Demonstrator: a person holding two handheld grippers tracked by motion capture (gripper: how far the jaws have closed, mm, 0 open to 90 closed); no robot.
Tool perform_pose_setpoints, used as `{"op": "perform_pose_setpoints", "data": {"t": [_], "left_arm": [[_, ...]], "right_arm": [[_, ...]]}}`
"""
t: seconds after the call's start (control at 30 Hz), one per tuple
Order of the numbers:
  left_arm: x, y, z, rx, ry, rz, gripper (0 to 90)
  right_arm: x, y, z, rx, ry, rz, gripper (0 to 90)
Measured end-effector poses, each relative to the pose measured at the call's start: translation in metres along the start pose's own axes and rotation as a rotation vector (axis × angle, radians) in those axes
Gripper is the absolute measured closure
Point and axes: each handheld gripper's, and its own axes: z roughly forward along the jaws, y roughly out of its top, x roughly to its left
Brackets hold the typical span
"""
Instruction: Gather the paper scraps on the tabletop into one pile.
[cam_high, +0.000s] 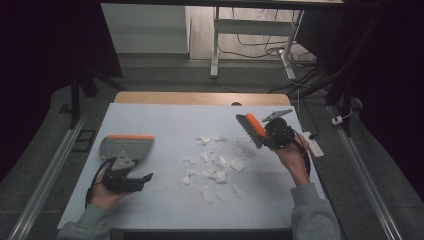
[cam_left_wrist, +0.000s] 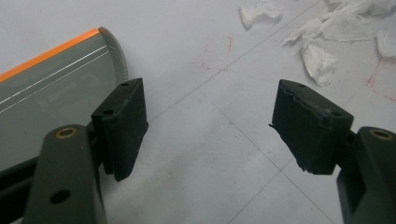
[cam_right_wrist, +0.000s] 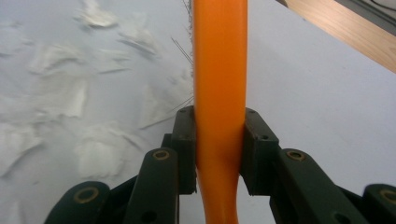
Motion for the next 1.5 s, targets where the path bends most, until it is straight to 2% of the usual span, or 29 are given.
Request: {"op": "perform_pose_setpoints", "data": {"t": [0.1, 0.2, 0.27, 0.33, 0.43, 0.57, 0.63, 0.67, 0.7, 0.73, 0.93, 1.07, 1.1, 1.13, 1.17, 1.2, 1.27, 1.3, 1.33, 1.4, 1.5], "left_arm": [[0.002, -0.001, 0.002, 0.002, -0.004, 0.0, 27.6], [0.003, -0.001, 0.002, 0.0, -0.01, 0.004, 27.3], [0.004, -0.003, 0.001, 0.001, -0.008, 0.011, 27.3], [0.003, -0.004, 0.0, 0.002, -0.005, 0.019, 27.3], [0.003, -0.004, 0.0, -0.002, -0.002, 0.021, 27.3], [0.002, -0.004, -0.001, -0.006, 0.001, 0.02, 27.3], [0.002, -0.004, -0.002, -0.007, 0.002, 0.019, 27.3], [0.003, -0.005, -0.002, -0.009, 0.003, 0.014, 27.3], [0.003, -0.005, -0.002, -0.009, 0.003, 0.014, 27.3], [0.003, -0.005, -0.002, -0.007, 0.003, 0.013, 27.3], [0.0, -0.005, -0.001, 0.003, 0.015, 0.019, 27.3], [-0.001, -0.005, -0.002, 0.002, 0.018, 0.019, 27.3], [-0.001, -0.005, -0.001, 0.004, 0.02, 0.019, 27.3], [0.0, -0.005, -0.001, 0.008, 0.02, 0.02, 27.3], [0.0, -0.005, -0.001, 0.008, 0.02, 0.02, 27.3], [-0.001, -0.005, 0.0, 0.01, 0.022, 0.019, 27.3], [-0.002, -0.005, 0.0, 0.011, 0.024, 0.022, 27.3], [-0.002, -0.005, -0.001, 0.01, 0.025, 0.024, 27.3], [-0.002, -0.005, -0.001, 0.01, 0.026, 0.025, 27.3], [-0.002, -0.005, -0.001, 0.01, 0.027, 0.024, 27.4], [-0.001, -0.005, 0.001, 0.013, 0.026, 0.02, 27.4]], "right_arm": [[-0.004, 0.011, 0.013, 0.068, 0.002, -0.002, 70.7], [-0.007, 0.019, 0.028, 0.146, -0.031, -0.022, 70.7], [-0.014, 0.028, 0.036, 0.175, -0.057, -0.014, 70.7], [-0.017, 0.031, 0.038, 0.187, -0.064, -0.012, 70.7], [-0.025, 0.039, 0.05, 0.243, -0.084, -0.004, 70.7], [-0.027, 0.047, 0.068, 0.325, -0.093, -0.052, 70.7], [-0.018, 0.052, 0.072, 0.334, -0.04, -0.074, 70.8], [-0.013, 0.053, 0.072, 0.341, -0.027, -0.099, 70.8], [-0.013, 0.053, 0.072, 0.341, -0.027, -0.099, 70.8], [-0.003, 0.054, 0.072, 0.35, -0.006, -0.13, 70.9], [0.026, 0.048, 0.061, 0.336, 0.093, -0.218, 70.9], [0.052, 0.041, 0.044, 0.303, 0.216, -0.274, 70.8], [0.052, 0.041, 0.044, 0.303, 0.216, -0.274, 70.8], [0.06, 0.041, 0.032, 0.265, 0.211, -0.295, 70.9], [0.06, 0.043, 0.025, 0.24, 0.207, -0.297, 70.8], [0.06, 0.043, 0.025, 0.24, 0.207, -0.297, 70.8], [0.057, 0.046, 0.015, 0.187, 0.196, -0.272, 70.8], [0.051, 0.049, 0.01, 0.162, 0.156, -0.262, 70.8], [0.051, 0.049, 0.01, 0.162, 0.156, -0.262, 70.8], [0.044, 0.052, 0.01, 0.146, 0.127, -0.24, 70.8], [0.035, 0.055, 0.018, 0.148, 0.091, -0.227, 70.8]]}}
